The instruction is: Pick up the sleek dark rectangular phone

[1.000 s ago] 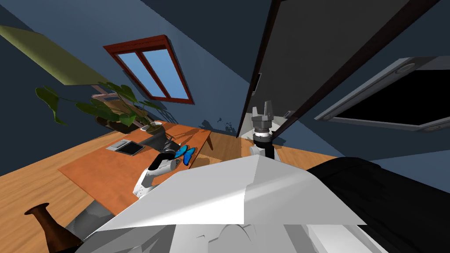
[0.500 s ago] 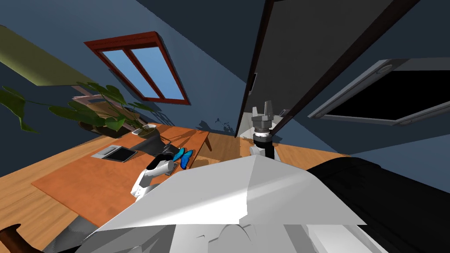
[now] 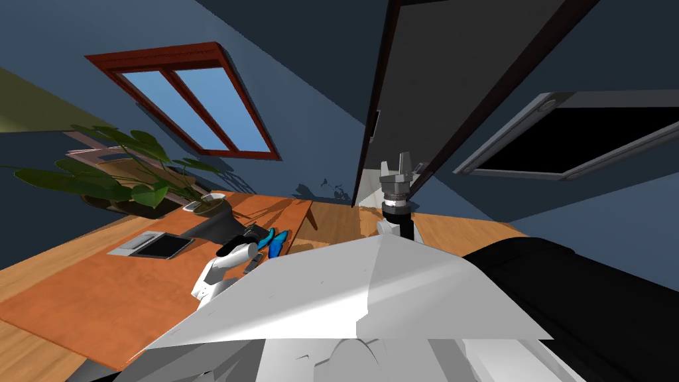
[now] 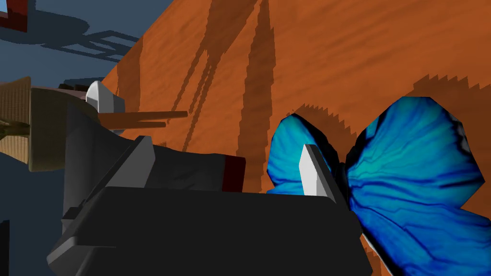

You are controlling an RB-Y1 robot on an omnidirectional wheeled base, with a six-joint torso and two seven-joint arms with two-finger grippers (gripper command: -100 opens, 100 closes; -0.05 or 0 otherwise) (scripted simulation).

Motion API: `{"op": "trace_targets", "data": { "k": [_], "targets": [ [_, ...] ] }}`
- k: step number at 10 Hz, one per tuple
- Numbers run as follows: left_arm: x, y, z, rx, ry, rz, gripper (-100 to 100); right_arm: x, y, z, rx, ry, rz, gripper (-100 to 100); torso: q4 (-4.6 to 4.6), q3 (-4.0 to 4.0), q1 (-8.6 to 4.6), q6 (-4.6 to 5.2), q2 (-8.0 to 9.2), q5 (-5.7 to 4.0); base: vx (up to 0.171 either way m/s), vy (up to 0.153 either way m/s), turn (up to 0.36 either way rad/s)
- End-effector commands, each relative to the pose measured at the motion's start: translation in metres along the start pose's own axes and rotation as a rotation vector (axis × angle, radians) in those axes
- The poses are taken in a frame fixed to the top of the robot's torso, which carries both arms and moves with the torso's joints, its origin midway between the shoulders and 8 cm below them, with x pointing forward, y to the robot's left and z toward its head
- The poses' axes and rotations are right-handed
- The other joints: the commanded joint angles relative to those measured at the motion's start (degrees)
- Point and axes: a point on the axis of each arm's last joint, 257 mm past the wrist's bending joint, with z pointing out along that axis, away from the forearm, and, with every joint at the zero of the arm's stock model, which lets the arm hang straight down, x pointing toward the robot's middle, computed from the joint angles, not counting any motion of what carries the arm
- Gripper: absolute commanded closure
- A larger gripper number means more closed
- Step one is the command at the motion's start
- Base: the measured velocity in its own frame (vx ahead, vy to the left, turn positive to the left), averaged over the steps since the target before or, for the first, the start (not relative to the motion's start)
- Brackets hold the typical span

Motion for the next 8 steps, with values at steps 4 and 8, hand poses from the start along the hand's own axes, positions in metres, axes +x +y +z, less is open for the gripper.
{"op": "trace_targets", "data": {
  "k": [4, 8],
  "targets": [
    [-0.059, 0.038, 0.006, -0.149, -0.135, -0.146, -100, 0.0, 0.0, 0.0, 0.0, 0.0, 0.0, 0, 0.0, 0.01, 0.01, -0.04, 0.02, 0.01, 0.011, 0.027, -0.094],
    [-0.099, 0.069, -0.001, -0.268, -0.244, -0.256, -100, 0.0, 0.0, 0.0, 0.0, 0.0, 0.0, 0, 0.01, 0.03, 0.04, -0.05, 0.05, 0.01, 0.004, 0.036, -0.085]
  ]
}}
